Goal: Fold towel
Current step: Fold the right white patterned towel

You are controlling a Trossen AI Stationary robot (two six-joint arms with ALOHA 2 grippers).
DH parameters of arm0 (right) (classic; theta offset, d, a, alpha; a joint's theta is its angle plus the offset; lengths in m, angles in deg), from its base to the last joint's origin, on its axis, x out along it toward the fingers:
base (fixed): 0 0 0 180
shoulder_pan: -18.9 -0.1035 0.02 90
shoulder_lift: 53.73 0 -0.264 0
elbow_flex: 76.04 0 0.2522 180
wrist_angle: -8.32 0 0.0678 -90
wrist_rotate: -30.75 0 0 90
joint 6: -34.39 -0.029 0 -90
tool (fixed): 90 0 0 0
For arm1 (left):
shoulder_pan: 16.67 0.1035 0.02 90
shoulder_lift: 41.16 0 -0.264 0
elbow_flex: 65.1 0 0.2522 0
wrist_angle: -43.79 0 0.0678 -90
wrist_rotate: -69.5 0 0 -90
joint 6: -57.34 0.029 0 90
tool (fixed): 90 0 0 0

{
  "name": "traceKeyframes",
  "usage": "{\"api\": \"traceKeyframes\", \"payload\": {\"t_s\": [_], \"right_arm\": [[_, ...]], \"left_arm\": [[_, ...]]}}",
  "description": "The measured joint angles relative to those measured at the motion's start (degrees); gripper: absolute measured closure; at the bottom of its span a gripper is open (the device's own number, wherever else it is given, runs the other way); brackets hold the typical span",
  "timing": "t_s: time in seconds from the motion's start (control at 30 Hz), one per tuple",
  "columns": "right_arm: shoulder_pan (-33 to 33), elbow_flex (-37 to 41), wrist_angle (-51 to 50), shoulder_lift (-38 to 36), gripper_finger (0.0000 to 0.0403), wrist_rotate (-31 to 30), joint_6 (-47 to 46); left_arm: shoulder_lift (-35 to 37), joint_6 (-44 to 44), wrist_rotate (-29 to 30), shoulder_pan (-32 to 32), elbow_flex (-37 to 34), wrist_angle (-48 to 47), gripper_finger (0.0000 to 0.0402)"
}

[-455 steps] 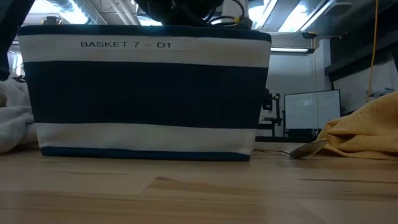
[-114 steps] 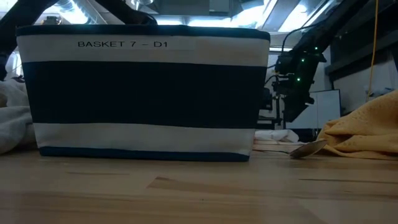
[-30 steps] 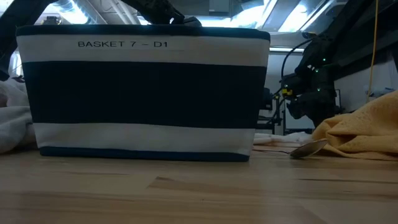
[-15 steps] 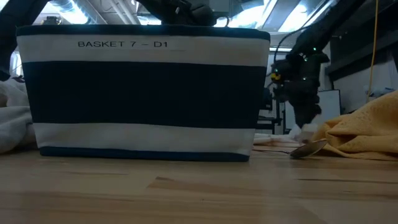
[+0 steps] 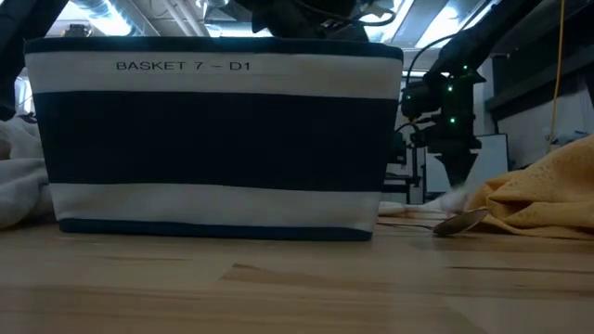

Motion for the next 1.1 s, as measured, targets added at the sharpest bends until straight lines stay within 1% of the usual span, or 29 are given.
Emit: {"api": "traceKeyframes", "payload": {"t_s": [0.13, 0.2, 0.27, 0.37, 0.4, 0.5, 0.57, 0.63, 0.73, 0.9, 1.03, 1.1], "right_arm": [[0.00, -0.02, -5.77, 0.00, 0.0265, 4.79, 0.01], [-0.02, -0.02, -7.23, -0.02, 0.0265, 5.37, 0.00], [-0.08, -0.02, -6.94, -0.02, 0.0265, 4.47, 0.02], [-0.07, -0.02, -6.02, -0.02, 0.0265, 2.97, 0.02], [-0.07, -0.02, -5.89, -0.02, 0.0265, 3.29, 0.02], [-0.09, -0.02, -5.04, -0.04, 0.0265, 7.57, 0.00], [-0.09, -0.02, -3.53, -0.04, 0.0265, 9.80, 0.02], [-0.09, -0.02, -1.80, -0.07, 0.0265, 10.38, 0.02], [-0.09, -0.02, 1.27, -0.07, 0.0265, 10.45, 0.02], [-0.09, -0.02, 2.45, -0.07, 0.0265, 10.46, 0.02], [-0.09, -0.02, 2.04, -0.11, 0.0265, 10.48, 0.02], [-0.09, -0.02, 2.07, -0.11, 0.0265, 10.50, 0.02]], "left_arm": [[-0.19, -0.27, 3.26, -0.86, 0.00, 0.36, 0.0314], [-0.16, -1.35, 3.82, -0.80, -0.02, -0.09, 0.0314], [-0.09, -2.84, 3.82, -0.70, -0.02, -0.67, 0.0314], [0.14, -4.90, 3.88, -0.94, 0.11, -5.22, 0.0314], [0.29, -5.59, 3.93, -1.17, 0.19, -7.42, 0.0314], [0.53, -8.12, 4.08, -1.90, 0.33, -13.33, 0.0314], [0.54, -9.98, 4.22, -2.27, 0.31, -15.05, 0.0314], [0.45, -10.81, 5.43, -2.61, 0.25, -14.36, 0.0314], [0.67, -9.64, 9.11, -2.82, 0.02, -11.25, 0.0314], [1.96, -8.53, 10.48, -2.20, 1.78, -8.09, 0.0314], [4.79, -8.95, 10.67, -2.18, 3.96, -11.46, 0.0314], [6.36, -10.28, 10.50, -2.62, 4.15, -15.09, 0.0314]]}}
